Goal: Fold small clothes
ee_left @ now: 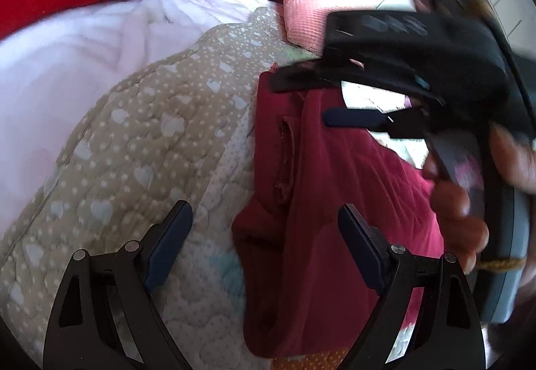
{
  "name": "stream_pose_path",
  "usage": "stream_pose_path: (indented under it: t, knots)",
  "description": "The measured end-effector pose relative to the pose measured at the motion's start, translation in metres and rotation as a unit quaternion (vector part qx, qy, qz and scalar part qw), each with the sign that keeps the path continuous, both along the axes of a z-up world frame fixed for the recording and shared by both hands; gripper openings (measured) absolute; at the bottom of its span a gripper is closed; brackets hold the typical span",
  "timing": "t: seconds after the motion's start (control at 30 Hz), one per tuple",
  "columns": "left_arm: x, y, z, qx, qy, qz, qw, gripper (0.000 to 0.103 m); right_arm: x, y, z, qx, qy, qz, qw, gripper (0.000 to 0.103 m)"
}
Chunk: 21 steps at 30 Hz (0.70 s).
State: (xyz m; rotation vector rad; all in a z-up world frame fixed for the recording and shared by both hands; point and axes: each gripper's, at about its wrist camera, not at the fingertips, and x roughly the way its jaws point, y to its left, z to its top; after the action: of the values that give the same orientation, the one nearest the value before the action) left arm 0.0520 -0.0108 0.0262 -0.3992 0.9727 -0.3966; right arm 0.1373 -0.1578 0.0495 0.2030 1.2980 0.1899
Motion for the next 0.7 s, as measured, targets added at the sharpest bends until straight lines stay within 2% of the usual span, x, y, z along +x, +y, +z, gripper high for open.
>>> stream_pose_path:
  t: [0.07,0.17,0.23,0.33,0.4,0.47,0.5,0.53,0.57,0.6,0.63,0.67,0.7]
  knots:
    - [-0.001,-0.003,0.000,0.015,-0.001,0.000,0.9999,0.088,0.007,0.017,-0.008,-0.028,0.021,0.022,0.999,0.073]
    - [-0.001,-0.003,0.000,0.007,0.002,0.001,1.0000,0.088,0.012,0.036,-0.022,-0.090,0.047,0.064,0.993,0.077]
    - [0.000,0.000,0.000,-0.002,0.005,0.001,1.0000,0.088,0.012,0.042,-0.027,-0.107,0.056,0.094,0.988,0.082]
    - [-0.002,0.001,0.001,-0.007,0.007,0.002,1.0000,0.088,0.013,0.040,-0.030,-0.114,0.052,0.102,0.987,0.080]
    - [-0.003,0.000,0.002,-0.003,0.005,0.001,1.0000,0.088,0.009,0.036,-0.031,-0.128,0.025,0.086,0.988,0.061]
    - [-0.004,0.000,0.004,-0.003,0.004,-0.001,1.0000,0.088,-0.003,0.038,-0.030,-0.151,-0.015,0.101,0.983,0.045]
    - [-0.004,-0.001,0.004,-0.005,0.004,-0.002,1.0000,0.088,-0.010,0.036,-0.027,-0.146,-0.031,0.107,0.983,0.040]
    - [-0.005,-0.002,0.005,-0.007,0.004,-0.002,1.0000,0.087,-0.015,0.029,-0.022,-0.132,-0.042,0.103,0.985,0.029]
    - [-0.006,-0.002,0.006,-0.012,0.004,-0.003,0.9999,0.084,-0.020,0.019,-0.015,-0.106,-0.051,0.088,0.989,0.021]
    - [-0.007,-0.002,0.007,-0.018,0.006,-0.004,0.9998,0.073,-0.025,0.005,-0.007,-0.074,-0.061,0.068,0.993,0.020]
    - [-0.010,-0.002,0.009,-0.041,0.011,-0.014,0.9990,0.065,-0.031,-0.008,0.002,-0.048,-0.074,0.052,0.995,0.018]
    - [-0.012,-0.006,0.009,-0.065,0.021,-0.029,0.9973,0.051,-0.038,-0.022,0.012,-0.022,-0.092,0.039,0.995,0.016]
    - [-0.015,-0.012,0.011,-0.084,0.038,-0.048,0.9946,0.044,-0.047,-0.034,0.021,-0.002,-0.107,0.027,0.994,0.016]
